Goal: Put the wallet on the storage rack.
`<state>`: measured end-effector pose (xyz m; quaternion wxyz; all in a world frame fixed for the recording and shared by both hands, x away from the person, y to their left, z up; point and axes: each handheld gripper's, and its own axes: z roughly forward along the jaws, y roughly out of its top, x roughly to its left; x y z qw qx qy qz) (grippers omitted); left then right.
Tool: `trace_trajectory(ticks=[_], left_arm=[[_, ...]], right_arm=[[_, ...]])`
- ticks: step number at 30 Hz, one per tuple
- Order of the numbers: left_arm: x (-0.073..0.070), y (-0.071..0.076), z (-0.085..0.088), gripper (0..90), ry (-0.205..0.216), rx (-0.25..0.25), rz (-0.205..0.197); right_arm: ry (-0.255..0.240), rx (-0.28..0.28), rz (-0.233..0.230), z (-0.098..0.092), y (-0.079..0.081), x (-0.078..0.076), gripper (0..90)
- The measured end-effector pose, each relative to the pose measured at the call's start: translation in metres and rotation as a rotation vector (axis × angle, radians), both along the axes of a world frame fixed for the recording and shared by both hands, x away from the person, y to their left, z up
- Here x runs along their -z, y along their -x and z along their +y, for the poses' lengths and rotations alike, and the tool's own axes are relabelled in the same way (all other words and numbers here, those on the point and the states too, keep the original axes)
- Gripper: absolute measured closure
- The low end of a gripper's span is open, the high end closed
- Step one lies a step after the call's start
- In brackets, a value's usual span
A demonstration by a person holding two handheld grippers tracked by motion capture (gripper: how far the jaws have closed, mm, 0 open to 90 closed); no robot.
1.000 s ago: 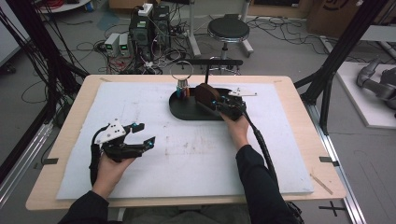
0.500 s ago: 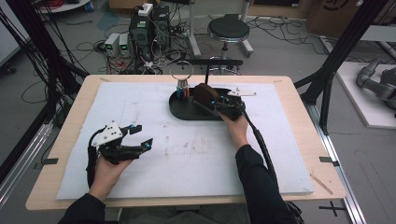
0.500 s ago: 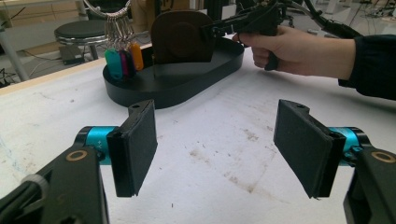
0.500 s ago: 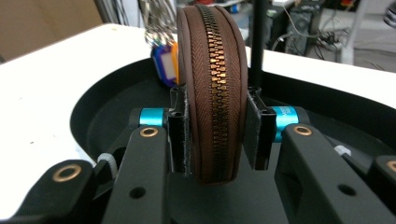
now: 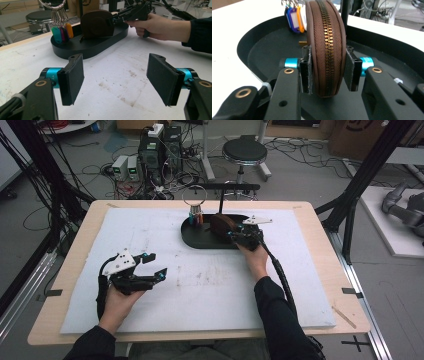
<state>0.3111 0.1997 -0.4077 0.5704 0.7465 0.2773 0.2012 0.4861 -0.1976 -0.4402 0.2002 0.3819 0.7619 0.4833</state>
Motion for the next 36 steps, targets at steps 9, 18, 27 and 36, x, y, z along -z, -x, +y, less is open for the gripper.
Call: trace_trajectory(ticks=[9, 18, 27, 36], left_arm=[[0.000, 0.003, 0.002, 29.9, -0.005, -0.007, -0.001], [0.000, 0.003, 0.003, 30.0, -0.007, -0.009, -0.003], [-0.002, 0.001, 0.005, 29.7, -0.009, -0.023, -0.009], [-0.004, -0.001, 0.010, 27.4, -0.010, -0.061, -0.021]], right_arm=[[0.032, 0.030, 0.012, -0.005, 0.000, 0.000, 52.3], [0.051, 0.115, 0.029, -0.015, 0.004, -0.009, 33.0], [0.045, 0.093, 0.004, -0.044, 0.028, -0.037, 29.5], [-0.018, 0.098, -0.086, -0.084, 0.073, -0.068, 26.8]])
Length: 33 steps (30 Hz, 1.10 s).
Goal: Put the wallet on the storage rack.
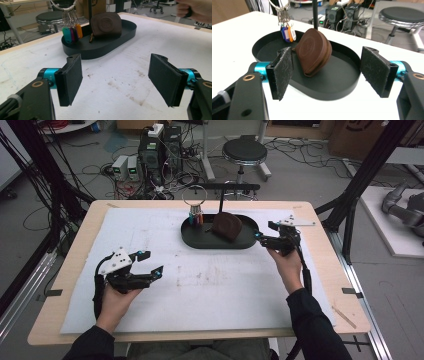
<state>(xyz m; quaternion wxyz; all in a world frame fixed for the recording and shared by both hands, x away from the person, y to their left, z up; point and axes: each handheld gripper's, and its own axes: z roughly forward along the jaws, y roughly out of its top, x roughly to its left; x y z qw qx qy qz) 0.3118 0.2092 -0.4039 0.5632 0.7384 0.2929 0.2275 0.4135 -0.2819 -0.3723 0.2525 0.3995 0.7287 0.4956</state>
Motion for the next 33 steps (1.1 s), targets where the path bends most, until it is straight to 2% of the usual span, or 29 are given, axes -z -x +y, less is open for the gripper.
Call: trace_trajectory(ticks=[5, 11, 13, 17, 27, 33], left_arm=[[-0.002, -0.002, 0.005, 25.8, -0.004, -0.030, -0.006], [-0.003, -0.003, 0.010, 24.9, -0.009, -0.057, -0.007], [-0.003, -0.004, 0.010, 24.6, -0.013, -0.067, -0.006], [-0.004, -0.005, 0.011, 22.7, -0.023, -0.081, -0.011], [-0.004, -0.014, 0.015, 20.3, -0.024, -0.113, -0.002], [-0.003, -0.017, 0.015, 20.3, -0.029, -0.117, 0.004]], right_arm=[[-0.049, 0.034, 0.001, -0.023, 0.023, -0.002, 24.8], [-0.074, 0.102, -0.016, -0.046, 0.046, 0.015, 24.8], [-0.067, 0.109, 0.005, -0.050, 0.047, 0.017, 24.7], [-0.081, 0.129, 0.001, -0.057, 0.050, 0.017, 23.9], [-0.053, 0.134, -0.005, -0.069, 0.057, 0.021, 23.6], [-0.041, 0.133, 0.013, -0.072, 0.058, 0.024, 22.7]])
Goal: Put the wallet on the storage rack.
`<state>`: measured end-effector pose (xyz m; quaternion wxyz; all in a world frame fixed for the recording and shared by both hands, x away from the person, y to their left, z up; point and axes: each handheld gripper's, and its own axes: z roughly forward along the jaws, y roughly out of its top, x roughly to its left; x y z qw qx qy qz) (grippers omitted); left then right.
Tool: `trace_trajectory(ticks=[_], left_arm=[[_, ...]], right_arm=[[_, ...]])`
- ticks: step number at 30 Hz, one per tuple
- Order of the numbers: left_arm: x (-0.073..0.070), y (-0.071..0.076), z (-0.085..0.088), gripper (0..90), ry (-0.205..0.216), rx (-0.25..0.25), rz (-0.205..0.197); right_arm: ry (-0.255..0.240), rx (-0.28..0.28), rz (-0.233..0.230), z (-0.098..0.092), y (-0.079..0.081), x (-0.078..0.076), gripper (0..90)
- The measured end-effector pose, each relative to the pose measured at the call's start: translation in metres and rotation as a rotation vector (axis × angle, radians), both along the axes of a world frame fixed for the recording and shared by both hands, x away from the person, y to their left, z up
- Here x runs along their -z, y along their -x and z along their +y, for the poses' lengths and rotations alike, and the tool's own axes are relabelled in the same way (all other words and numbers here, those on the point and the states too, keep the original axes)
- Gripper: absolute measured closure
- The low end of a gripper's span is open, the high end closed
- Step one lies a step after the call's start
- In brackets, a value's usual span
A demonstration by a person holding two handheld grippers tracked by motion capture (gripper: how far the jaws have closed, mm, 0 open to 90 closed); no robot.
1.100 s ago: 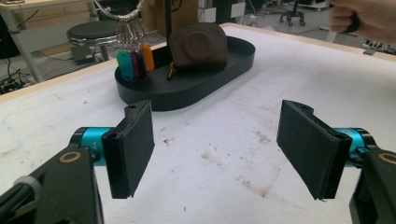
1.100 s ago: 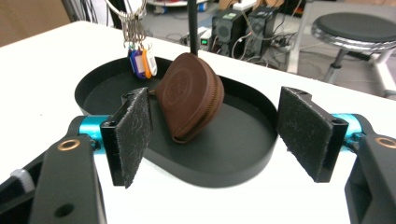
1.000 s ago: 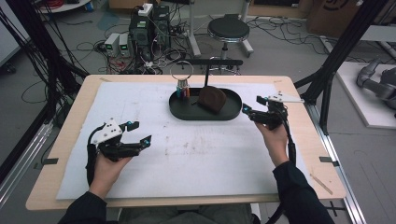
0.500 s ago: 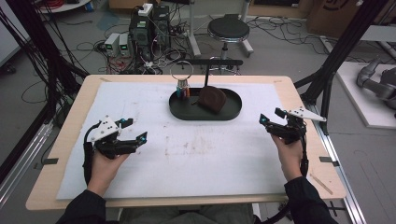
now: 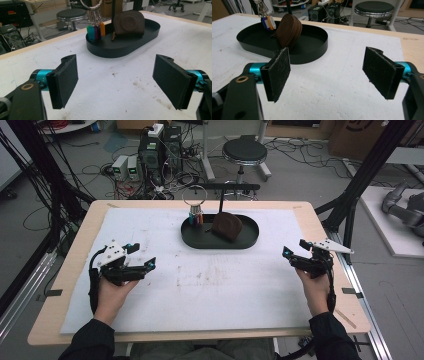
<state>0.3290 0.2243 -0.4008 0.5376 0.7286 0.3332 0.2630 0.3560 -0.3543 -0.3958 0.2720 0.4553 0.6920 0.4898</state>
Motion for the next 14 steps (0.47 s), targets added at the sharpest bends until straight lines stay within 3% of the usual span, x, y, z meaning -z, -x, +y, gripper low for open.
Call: trace_trajectory(ticks=[14], left_arm=[[0.0029, -0.0030, -0.0010, 20.3, -0.007, -0.003, 0.017]], right_arm=[[0.009, -0.010, 0.012, -0.0010, -0.0004, 0.0025, 22.2]])
